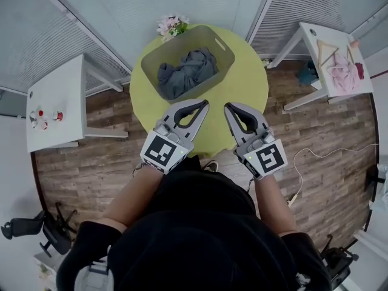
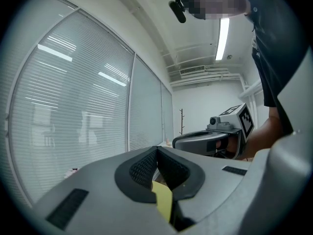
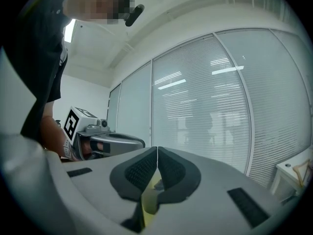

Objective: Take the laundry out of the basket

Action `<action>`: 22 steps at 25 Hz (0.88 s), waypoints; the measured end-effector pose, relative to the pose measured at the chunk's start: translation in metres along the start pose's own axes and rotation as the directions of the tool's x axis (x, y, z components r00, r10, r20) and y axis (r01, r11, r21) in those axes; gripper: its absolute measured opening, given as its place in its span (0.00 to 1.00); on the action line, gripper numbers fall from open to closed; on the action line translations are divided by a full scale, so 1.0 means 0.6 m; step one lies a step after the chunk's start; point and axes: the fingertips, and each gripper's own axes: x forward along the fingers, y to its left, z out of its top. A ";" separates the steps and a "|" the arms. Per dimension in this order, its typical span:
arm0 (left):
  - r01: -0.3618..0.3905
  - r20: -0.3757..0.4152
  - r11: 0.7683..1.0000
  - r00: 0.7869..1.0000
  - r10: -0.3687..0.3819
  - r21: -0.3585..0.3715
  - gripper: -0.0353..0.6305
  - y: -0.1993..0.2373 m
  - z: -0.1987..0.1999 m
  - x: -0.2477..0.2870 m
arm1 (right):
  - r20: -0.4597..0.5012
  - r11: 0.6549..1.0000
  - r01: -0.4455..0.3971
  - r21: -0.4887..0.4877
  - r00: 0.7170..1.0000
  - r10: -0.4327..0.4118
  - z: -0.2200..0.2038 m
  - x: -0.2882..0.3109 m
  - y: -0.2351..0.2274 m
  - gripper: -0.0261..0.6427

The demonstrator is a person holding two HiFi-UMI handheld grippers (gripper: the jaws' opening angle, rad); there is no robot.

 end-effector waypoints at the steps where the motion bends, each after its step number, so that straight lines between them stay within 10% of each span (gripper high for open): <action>1: 0.002 0.007 1.000 1.000 -0.002 -0.008 0.07 0.012 0.000 0.004 | -0.004 1.000 0.004 0.001 1.000 -0.004 0.000 0.012 -0.005 0.07; 22: 0.103 -0.051 0.995 0.993 -0.104 -0.012 0.07 0.262 -0.047 0.077 | -0.040 0.990 0.139 -0.013 0.989 -0.139 -0.018 0.267 -0.103 0.07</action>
